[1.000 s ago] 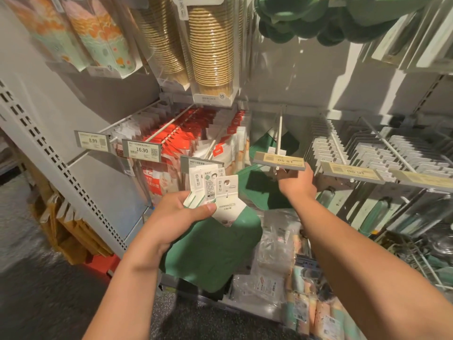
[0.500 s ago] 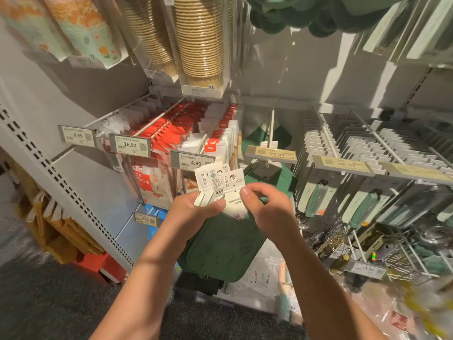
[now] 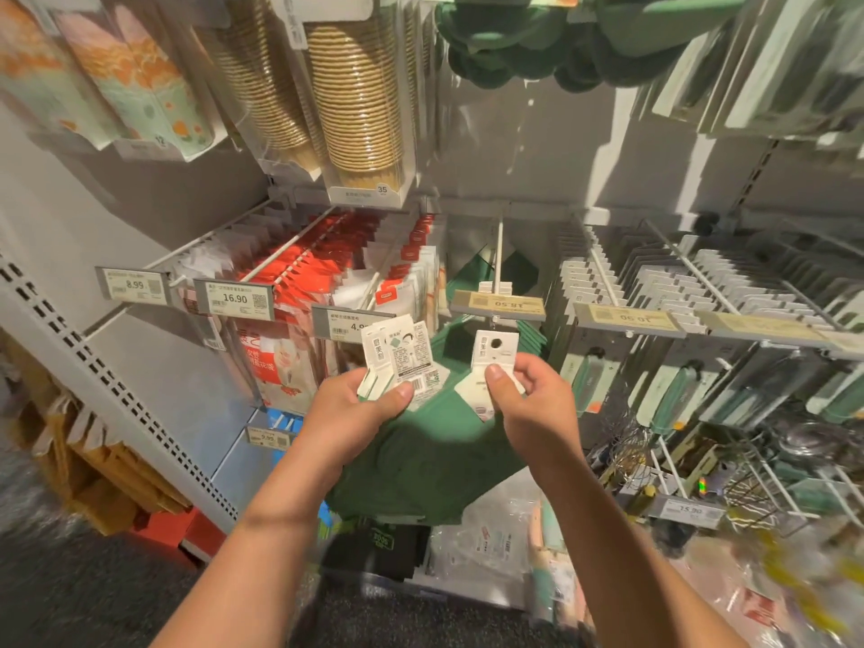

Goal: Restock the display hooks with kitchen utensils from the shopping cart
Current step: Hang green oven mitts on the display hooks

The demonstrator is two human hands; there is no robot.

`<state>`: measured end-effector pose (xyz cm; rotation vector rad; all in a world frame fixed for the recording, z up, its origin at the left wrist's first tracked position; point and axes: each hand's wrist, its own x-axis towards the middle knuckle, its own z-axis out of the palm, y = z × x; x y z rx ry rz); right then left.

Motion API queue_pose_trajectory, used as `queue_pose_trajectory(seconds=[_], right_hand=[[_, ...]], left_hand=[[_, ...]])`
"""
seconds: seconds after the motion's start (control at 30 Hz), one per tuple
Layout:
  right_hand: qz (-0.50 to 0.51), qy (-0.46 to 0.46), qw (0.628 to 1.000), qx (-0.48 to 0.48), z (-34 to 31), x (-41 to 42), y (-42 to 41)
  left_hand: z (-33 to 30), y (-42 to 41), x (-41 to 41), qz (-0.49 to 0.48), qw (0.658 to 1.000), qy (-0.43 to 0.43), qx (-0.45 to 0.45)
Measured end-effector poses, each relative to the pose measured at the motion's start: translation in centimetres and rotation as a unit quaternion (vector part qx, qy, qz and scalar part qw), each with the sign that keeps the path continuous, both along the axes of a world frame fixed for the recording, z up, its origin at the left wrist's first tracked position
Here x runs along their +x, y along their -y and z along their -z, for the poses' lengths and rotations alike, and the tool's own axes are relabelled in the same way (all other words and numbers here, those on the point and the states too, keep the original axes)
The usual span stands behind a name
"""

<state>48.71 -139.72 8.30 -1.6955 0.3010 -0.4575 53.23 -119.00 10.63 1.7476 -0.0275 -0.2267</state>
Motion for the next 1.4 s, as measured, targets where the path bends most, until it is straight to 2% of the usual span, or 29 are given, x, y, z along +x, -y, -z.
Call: queue_pose_trajectory(seconds=[0.33,0.47,0.77,1.13,1.4], right_hand=[[0.035,-0.034,0.973,-0.226,-1.4,2.2,2.7],[0.045,-0.085,0.959,-0.268,-1.1,3.4,2.9],[0.071,-0.159,0.953,-0.246,-1.0,6.1,2.8],[0.091,-0.197,0.961,-0.172,-0.9,8.8,3.4],[0.112,-0.208,0.957,-0.169,-1.2,9.1,3.4]], left_hand=[[-2.4,-2.3,2.0,-0.014,1.000,0.015,0.014],[-3.6,-3.5,2.7,0.010,0.999,0.027,0.041],[-4.6,-4.9,2.5,0.017,0.999,0.026,0.030],[-2.6,-3.5,2.3,0.023,1.000,0.003,0.002],[-2.1,-2.7,1.9,0.022,0.999,0.003,-0.028]])
